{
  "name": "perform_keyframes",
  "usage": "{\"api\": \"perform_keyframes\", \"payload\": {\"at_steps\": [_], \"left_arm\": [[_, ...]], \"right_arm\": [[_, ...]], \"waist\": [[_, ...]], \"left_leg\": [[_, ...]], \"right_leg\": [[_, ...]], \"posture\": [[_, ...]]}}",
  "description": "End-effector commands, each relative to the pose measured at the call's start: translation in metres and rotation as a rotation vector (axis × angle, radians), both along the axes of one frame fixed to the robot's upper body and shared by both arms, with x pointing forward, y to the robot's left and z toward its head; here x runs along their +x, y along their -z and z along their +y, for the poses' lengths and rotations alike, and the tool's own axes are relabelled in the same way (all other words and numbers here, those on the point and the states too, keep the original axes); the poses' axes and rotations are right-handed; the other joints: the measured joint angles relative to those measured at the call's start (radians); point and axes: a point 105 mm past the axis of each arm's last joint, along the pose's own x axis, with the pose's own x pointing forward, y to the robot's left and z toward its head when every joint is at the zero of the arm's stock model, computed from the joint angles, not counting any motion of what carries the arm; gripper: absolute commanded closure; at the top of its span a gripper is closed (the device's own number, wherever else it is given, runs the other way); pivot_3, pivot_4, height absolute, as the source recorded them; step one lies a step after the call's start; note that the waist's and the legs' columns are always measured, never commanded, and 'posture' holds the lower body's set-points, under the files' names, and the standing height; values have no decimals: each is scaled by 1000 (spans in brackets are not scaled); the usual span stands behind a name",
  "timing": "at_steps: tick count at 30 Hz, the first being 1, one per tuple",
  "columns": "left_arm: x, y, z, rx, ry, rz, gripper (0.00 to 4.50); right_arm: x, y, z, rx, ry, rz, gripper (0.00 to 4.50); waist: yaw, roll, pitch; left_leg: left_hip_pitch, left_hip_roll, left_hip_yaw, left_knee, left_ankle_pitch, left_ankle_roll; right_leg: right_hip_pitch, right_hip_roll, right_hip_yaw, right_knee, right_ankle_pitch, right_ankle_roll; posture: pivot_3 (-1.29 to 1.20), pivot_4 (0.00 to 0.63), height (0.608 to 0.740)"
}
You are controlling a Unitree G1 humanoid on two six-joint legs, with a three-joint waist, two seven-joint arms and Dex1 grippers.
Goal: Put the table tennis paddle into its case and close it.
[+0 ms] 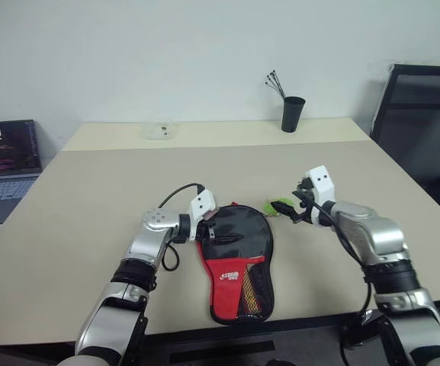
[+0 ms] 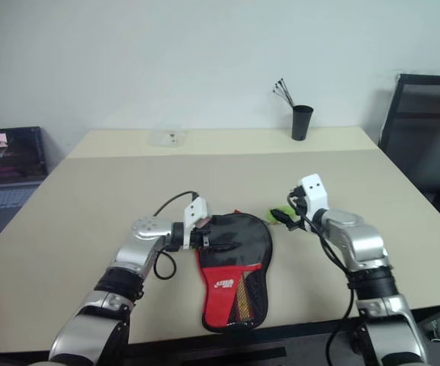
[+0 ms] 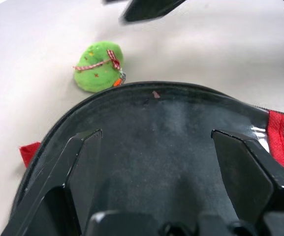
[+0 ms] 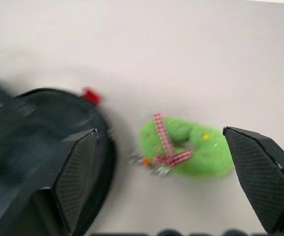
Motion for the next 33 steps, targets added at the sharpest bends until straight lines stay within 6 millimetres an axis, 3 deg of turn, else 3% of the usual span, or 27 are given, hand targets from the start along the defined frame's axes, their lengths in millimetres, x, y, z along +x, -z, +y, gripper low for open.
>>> {"api": "perform_keyframes", "payload": {"at_steps": [1, 6, 13, 17, 27, 28, 33], "left_arm": [[-2, -10, -3, -20, 10, -40, 647], [-4, -6, -1, -19, -1, -35, 647], [-7, -2, -1, -21, -10, -30, 647], [-8, -1, -2, -18, -10, -31, 627], [-10, 5, -17, -10, 36, -33, 627], [-12, 9, -18, -3, 51, -20, 627], [-23, 31, -14, 57, 98, 46, 627]], "right_arm": [[18, -3, -5, -23, 59, -60, 0], [40, 9, -12, 2, 167, -52, 0], [44, 30, -8, -15, 165, 23, 0], [44, 35, -5, -4, 159, 52, 872], [40, 40, 6, -9, 120, 69, 4320], [40, 39, 6, -12, 125, 64, 4484], [42, 30, -5, -33, 157, 34, 4484]], "waist": [[1, 0, 0], [1, 1, 0], [1, 1, 1], [1, 1, 1], [1, 2, 0], [1, 2, 0], [1, 2, 0]], "left_leg": [[0, 0, 0, 0, 0, 0], [0, 0, 1, 0, 0, 0], [0, 0, 1, 0, 0, 0], [1, 0, 1, 0, 0, 0], [1, 0, 1, 0, 0, 0], [1, 0, 1, 0, 0, 0], [2, 1, 1, 0, 0, 0]], "right_leg": [[0, 0, 0, 0, 0, 0], [0, 0, 1, 0, 0, 0], [0, 0, 1, 1, 0, 0], [0, 0, 1, 1, 0, 0], [1, 0, 1, 2, 0, 0], [1, 0, 1, 2, 0, 0], [1, 0, 1, 2, 0, 0]], "posture": [[0, 150, 740], [0, 150, 740], [0, 150, 740], [0, 150, 740], [0, 150, 740], [0, 150, 740], [0, 150, 740]]}}
